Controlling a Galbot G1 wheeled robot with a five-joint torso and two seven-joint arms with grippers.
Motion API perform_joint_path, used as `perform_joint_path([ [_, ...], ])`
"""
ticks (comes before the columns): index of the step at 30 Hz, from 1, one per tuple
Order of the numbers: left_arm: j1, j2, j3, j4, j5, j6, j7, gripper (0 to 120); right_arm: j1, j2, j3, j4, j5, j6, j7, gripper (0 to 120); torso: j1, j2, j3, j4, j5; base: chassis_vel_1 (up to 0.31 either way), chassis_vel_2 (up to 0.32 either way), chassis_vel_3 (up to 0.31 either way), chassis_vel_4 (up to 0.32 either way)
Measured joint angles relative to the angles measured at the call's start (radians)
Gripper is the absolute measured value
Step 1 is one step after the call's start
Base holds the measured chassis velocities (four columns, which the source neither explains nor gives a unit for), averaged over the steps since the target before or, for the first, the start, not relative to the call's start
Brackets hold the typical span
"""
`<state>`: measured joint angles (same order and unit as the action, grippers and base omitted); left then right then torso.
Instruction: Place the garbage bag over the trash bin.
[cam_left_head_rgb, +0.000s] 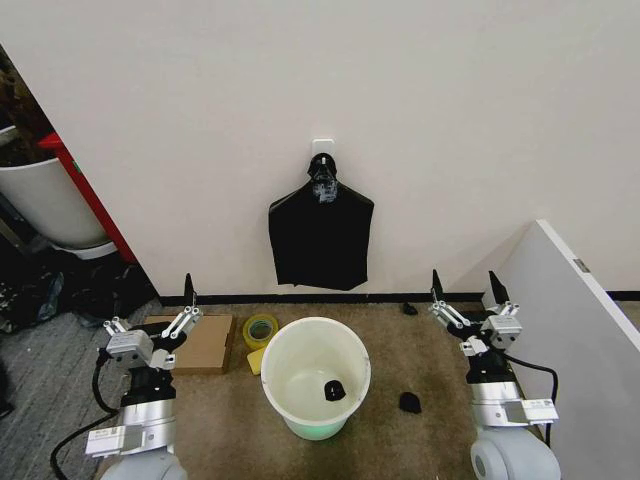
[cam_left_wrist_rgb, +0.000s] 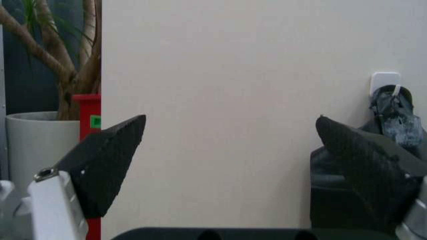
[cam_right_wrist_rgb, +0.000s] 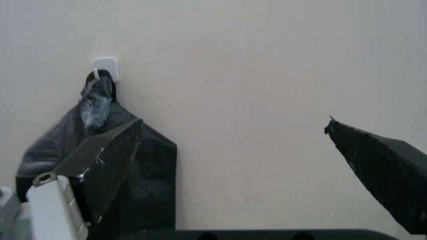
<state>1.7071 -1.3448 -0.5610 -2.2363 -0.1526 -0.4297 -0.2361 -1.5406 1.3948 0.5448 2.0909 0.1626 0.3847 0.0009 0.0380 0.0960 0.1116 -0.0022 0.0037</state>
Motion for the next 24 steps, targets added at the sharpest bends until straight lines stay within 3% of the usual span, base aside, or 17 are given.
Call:
perform_joint_path([
  [4, 0.017, -0.004, 0.0, -0.003, 0.045, -0.025, -0.001, 100, 0.028, 0.012, 0.001, -0.029, -0.081, 0.036, -0.009, 100, 0.0, 0.0, 0.0, 0.0, 0.0, 0.0, 0.0, 0.0, 0.0],
  [16, 0.015, -0.018, 0.014, 0.033, 0.102, -0.073, 0.006, 100, 0.086, 0.048, -0.061, -0.085, -0.072, 0.008, -0.016, 100, 0.0, 0.0, 0.0, 0.0, 0.0, 0.0, 0.0, 0.0, 0.0],
  [23, 0.014, -0.03, 0.008, 0.031, 0.1, -0.076, 0.007, 100, 0.14, 0.013, -0.119, -0.098, 0.079, -0.074, -0.004, 100, 0.0, 0.0, 0.0, -0.0003, 0.0, 0.0, 0.0, 0.0, 0.0],
  [24, 0.016, -0.034, 0.005, 0.027, 0.1, -0.076, 0.006, 100, 0.17, -0.002, -0.155, -0.1, 0.188, -0.117, 0.013, 100, 0.0, 0.0, 0.0, -0.0003, -0.0002, 0.0, 0.0, 0.0, 0.0],
])
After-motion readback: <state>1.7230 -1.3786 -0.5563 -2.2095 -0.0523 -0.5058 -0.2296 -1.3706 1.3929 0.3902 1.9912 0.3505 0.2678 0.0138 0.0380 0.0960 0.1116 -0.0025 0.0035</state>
